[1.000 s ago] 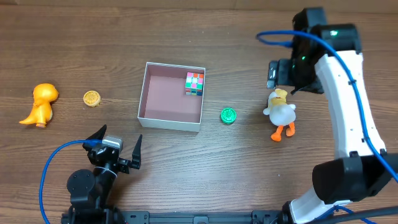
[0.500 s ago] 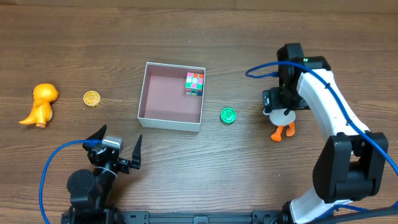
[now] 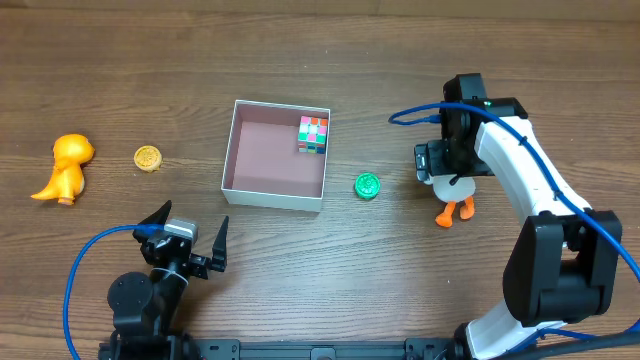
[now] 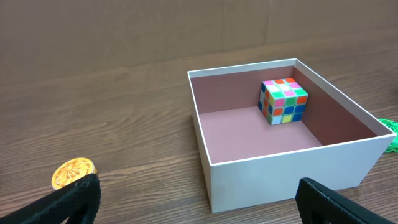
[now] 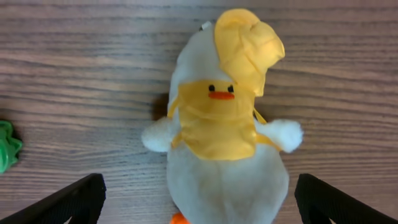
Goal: Pack container
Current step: 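Raise the right gripper and move it over the plush duck, then lower the right gripper onto the plush duck and grasp it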
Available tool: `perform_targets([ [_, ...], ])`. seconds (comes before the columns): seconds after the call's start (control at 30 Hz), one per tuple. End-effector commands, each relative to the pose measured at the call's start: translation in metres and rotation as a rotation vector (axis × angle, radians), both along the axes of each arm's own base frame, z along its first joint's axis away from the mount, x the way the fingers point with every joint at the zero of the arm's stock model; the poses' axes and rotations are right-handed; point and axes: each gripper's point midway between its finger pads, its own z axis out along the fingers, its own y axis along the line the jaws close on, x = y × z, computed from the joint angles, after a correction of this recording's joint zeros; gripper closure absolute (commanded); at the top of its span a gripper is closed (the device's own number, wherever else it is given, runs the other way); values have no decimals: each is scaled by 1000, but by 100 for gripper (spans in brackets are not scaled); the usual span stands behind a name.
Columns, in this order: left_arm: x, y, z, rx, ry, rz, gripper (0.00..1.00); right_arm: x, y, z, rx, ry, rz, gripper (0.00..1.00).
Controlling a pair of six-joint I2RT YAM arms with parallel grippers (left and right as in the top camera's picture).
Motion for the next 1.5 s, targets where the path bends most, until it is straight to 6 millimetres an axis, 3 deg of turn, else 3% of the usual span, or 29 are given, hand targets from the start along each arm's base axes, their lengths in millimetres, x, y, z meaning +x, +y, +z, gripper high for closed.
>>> perform_targets([
  [0.0, 0, -2, 1, 18, -13, -13, 0, 0, -11, -11, 9, 25, -29, 0],
  [0.17, 0, -2, 1, 18, -13, -13, 0, -3, -22, -20, 14, 55, -65, 0],
  [0.33, 0, -2, 1, 18, -13, -13, 0, -1, -14, -21, 88, 52, -78, 0],
  [0.5, 0, -2, 1, 18, -13, -13, 0, -2, -13, -21, 93, 55, -81, 12],
  [0.8, 0, -2, 1, 18, -13, -13, 0, -2, -14, -22, 92, 56, -81, 15],
  [1.07, 0, -2, 1, 18, -13, -13, 0, -17, -14, -42, 90, 88, -83, 14],
  [1.23, 0, -2, 1, 18, -13, -13, 0, -17, -14, -43, 90, 84, -83, 14],
  [1.33, 0, -2, 1, 18, -13, -13, 0, -15, -14, -43, 91, 79, -83, 25],
  [1.4, 0, -2, 1, 18, -13, -13, 0, -14, -14, -43, 91, 75, -83, 43],
  [1.47, 0, -2, 1, 18, -13, -13, 0, -13, -14, -42, 91, 71, -86, 50],
])
